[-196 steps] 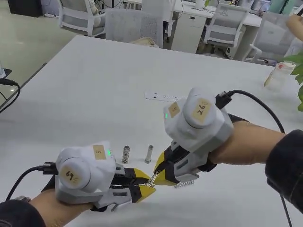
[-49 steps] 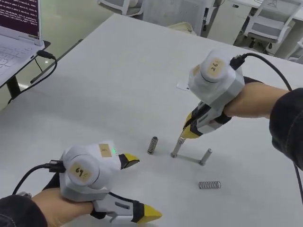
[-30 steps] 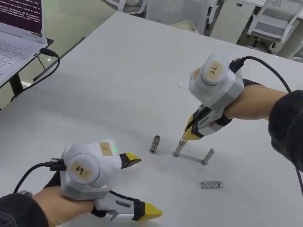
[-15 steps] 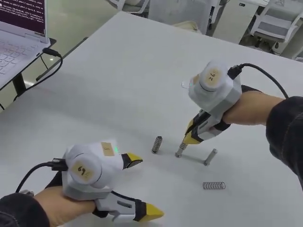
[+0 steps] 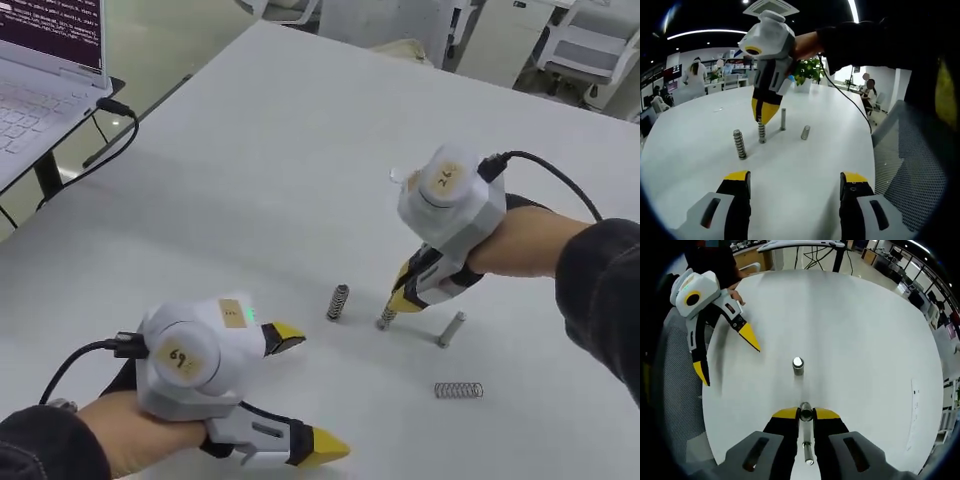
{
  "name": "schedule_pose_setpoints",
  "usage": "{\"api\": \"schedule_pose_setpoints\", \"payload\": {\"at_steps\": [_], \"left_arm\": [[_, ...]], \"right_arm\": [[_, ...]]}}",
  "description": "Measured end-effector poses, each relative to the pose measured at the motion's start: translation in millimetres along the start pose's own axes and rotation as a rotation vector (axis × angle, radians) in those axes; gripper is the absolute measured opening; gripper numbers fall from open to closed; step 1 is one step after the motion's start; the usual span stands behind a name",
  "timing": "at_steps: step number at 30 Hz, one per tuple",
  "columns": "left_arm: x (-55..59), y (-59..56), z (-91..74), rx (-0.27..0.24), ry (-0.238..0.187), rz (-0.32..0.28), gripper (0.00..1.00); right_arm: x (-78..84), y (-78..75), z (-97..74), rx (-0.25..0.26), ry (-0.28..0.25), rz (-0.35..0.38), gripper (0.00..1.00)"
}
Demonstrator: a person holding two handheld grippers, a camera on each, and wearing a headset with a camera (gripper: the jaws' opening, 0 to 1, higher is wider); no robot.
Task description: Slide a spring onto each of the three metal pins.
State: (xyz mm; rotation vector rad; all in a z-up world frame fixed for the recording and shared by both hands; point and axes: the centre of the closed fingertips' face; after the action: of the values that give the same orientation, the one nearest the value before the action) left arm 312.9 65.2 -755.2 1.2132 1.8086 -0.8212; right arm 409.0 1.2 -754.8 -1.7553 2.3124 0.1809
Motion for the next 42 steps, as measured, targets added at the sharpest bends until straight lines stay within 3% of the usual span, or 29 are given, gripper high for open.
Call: {"api": "schedule_pose_setpoints", "payload": {"at_steps": [29, 42], "left_arm": [[-0.1, 0.0, 0.7, 0.001, 0.005, 0.001, 0.68], [-0.6, -1.7, 2.3, 0.008, 0.012, 0.004, 0.67]], "right_arm": [[3.2, -0.2, 10.6, -0.009, 0.0, 0.005, 0.12], [2.5, -1.4, -5.2, 0.024, -0.031, 0.011, 0.17]]}}
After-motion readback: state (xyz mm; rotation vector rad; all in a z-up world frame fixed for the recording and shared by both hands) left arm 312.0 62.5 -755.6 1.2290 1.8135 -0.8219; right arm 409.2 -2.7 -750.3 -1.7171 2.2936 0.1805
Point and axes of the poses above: the centre of the closed fingertips' face, and the gripper's own axes: z roughly forward along the fingers, y roughly to its left, x roughly out of its underside, and after that the axes turned 3 degrees about y, right-handed
